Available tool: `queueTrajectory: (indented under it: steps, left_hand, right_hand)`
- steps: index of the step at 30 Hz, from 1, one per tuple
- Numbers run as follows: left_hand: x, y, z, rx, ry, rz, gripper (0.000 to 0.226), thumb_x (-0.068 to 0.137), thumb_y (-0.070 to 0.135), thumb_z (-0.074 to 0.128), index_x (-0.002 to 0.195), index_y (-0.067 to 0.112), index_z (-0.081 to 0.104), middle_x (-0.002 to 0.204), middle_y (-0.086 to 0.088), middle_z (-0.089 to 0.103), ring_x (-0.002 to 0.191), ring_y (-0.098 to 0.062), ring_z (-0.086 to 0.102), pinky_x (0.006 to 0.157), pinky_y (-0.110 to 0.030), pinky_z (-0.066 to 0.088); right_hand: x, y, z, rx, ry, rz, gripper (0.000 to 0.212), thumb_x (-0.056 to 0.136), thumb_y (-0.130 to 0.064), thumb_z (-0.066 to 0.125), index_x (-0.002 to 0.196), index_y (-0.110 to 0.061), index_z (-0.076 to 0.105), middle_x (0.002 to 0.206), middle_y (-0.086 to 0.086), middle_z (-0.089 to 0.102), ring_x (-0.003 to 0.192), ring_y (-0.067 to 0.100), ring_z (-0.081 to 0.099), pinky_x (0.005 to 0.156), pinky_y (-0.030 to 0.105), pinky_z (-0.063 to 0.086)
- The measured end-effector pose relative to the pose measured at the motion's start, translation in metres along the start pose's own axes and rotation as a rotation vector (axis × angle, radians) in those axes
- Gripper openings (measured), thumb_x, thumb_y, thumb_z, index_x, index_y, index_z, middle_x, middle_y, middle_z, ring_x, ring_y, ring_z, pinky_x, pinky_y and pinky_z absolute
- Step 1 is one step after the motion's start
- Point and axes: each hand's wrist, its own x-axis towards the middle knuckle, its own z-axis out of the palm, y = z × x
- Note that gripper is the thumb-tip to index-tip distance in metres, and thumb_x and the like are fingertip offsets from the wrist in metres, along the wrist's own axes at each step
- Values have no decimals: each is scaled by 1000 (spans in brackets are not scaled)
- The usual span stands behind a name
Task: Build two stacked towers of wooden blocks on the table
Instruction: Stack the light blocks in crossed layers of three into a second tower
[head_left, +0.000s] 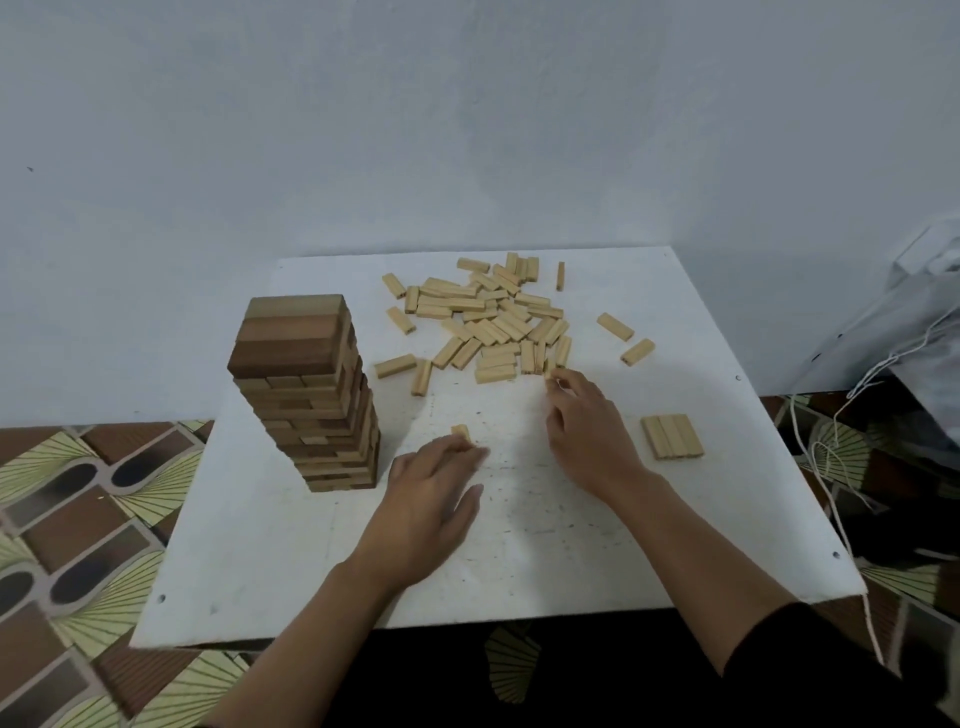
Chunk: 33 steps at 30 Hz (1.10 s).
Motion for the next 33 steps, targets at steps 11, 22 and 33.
queueTrajectory:
  steps: [11, 22, 33]
  left_hand:
    - [0, -2, 8, 17, 11, -11, 41, 99, 22, 56, 140, 23, 55, 142, 7, 49, 148, -9, 32, 104, -39, 34]
    - [0, -3, 5, 46, -37, -29, 46, 102, 26, 55, 147, 23, 48, 149, 3, 42, 144, -10, 36, 108, -41, 33]
    - [-1, -7, 6, 36, -48, -49, 53, 104, 31, 52, 154, 24, 39, 162, 9, 33, 148, 0, 27, 112, -36, 30]
  right_hand:
    - [-51, -13, 28, 120, 50, -93, 50, 103, -10, 45, 153, -10, 39, 159, 3, 36, 148, 15, 29, 122, 42, 26]
    - [-69, -32, 37, 400, 100, -155, 42, 97, -1, 58, 138, -7, 60, 140, -2, 53, 126, 3, 52, 109, 16, 41]
    - [-65, -33, 45, 408, 153, -186, 44, 93, 2, 63, 135, -9, 63, 131, 0, 59, 120, 6, 55, 104, 22, 47]
